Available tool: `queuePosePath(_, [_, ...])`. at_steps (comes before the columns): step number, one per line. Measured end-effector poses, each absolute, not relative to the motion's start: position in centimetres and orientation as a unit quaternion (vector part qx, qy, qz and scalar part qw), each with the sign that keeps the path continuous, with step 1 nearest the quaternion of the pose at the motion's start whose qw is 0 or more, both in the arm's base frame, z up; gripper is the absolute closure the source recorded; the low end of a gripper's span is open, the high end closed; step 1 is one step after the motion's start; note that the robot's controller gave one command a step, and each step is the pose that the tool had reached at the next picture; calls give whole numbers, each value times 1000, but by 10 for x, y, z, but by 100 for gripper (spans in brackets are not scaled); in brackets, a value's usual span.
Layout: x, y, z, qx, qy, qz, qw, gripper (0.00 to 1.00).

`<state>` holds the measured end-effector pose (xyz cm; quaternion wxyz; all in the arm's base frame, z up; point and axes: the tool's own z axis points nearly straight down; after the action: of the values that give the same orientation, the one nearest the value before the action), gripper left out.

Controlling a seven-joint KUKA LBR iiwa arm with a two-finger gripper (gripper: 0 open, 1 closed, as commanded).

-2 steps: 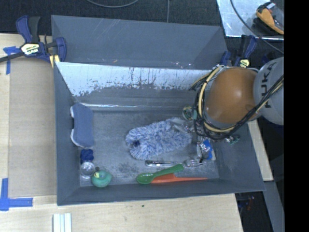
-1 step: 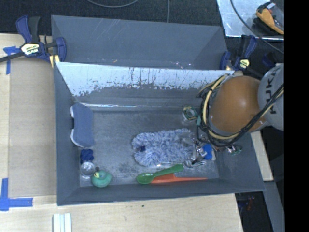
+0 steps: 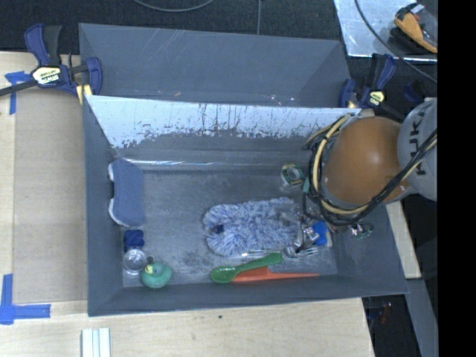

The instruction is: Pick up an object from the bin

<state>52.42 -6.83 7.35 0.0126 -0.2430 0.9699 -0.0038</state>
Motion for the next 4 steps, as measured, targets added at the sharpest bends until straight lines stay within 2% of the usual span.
queuePosePath(1, [525,-68,82,-243,970,-4,14,100])
queuePosePath(3, [525,-68,118,-241,970,-4,15,100])
queuePosePath(4, [525,-68,129,-241,970,-4,15,100])
